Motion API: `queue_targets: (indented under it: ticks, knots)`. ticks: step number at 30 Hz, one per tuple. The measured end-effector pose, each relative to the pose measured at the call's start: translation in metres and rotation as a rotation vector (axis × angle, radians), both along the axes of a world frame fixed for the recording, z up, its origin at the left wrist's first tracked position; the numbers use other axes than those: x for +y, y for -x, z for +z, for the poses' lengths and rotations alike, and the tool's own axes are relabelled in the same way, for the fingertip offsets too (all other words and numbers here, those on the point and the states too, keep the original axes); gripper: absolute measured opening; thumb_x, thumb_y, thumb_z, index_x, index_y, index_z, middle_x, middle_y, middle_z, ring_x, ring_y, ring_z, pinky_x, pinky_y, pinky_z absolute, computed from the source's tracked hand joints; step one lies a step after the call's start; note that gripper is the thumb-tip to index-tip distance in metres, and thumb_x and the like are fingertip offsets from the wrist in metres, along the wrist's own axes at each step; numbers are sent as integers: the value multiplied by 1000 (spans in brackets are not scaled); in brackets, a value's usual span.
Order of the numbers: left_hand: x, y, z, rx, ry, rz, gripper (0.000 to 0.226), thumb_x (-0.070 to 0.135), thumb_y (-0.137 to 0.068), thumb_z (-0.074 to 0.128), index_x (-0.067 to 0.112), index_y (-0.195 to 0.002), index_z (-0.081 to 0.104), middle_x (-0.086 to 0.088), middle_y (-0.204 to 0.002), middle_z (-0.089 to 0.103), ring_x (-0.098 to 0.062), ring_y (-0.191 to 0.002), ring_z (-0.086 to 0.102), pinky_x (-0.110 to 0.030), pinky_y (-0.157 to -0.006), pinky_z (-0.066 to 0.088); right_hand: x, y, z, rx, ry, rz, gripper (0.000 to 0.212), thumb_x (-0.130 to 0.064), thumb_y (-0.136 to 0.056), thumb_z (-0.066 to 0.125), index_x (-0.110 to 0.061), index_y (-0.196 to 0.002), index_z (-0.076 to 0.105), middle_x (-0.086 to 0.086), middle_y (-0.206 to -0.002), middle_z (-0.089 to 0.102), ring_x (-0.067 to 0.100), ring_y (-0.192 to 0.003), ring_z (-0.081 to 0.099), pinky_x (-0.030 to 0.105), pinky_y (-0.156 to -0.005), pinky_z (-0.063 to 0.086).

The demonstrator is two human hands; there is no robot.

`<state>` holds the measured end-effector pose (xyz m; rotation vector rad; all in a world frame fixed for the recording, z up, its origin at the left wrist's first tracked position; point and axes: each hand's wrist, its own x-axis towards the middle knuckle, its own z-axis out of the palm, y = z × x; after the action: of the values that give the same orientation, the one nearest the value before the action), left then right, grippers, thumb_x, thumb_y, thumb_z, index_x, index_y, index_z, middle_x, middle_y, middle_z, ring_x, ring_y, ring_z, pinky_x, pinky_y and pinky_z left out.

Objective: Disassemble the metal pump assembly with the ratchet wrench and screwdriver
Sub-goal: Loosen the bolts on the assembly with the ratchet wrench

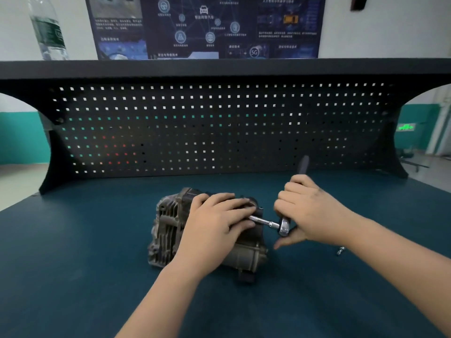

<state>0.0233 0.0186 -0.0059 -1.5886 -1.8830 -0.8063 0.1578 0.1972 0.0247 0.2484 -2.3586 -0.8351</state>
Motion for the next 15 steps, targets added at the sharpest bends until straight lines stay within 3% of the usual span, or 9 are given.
queue_targets:
  ticks: [4,8,11,15]
  knots:
    - [8,4,-8,-80,-157,-21,17,35,-79,64,30,-89,77,17,-101,71,-11,-102,63,-30,-89,28,-3,-5,35,-415,77,-121,57,-81,-72,40,-30,-84,61,-17,-70,45,6,-74,46,24,-88,32]
    - [4,4,-10,-99,-200,-48,13,32,-78,67,29,-86,77,17,-99,71,-3,-102,59,-24,-90,25,-4,3,64,-676,186,-267,40,-62,-86,51,-43,-120,60,-27,-96,61,-7,-88,42,21,-97,20]
    - [1,3,-10,-121,-217,-53,12,31,-77,67,28,-84,77,16,-99,71,-2,-102,59,-23,-90,25,-6,9,77,-713,162,-299,31,-54,-89,54,-45,-117,63,-29,-106,65,-6,-92,46,23,-94,19]
    - [0,1,-9,-155,-212,-54,13,31,-76,68,27,-83,77,15,-100,71,-2,-102,60,-22,-92,24,-9,5,77,-707,141,-325,26,-57,-90,50,-44,-108,65,-26,-87,63,-2,-87,45,27,-89,18]
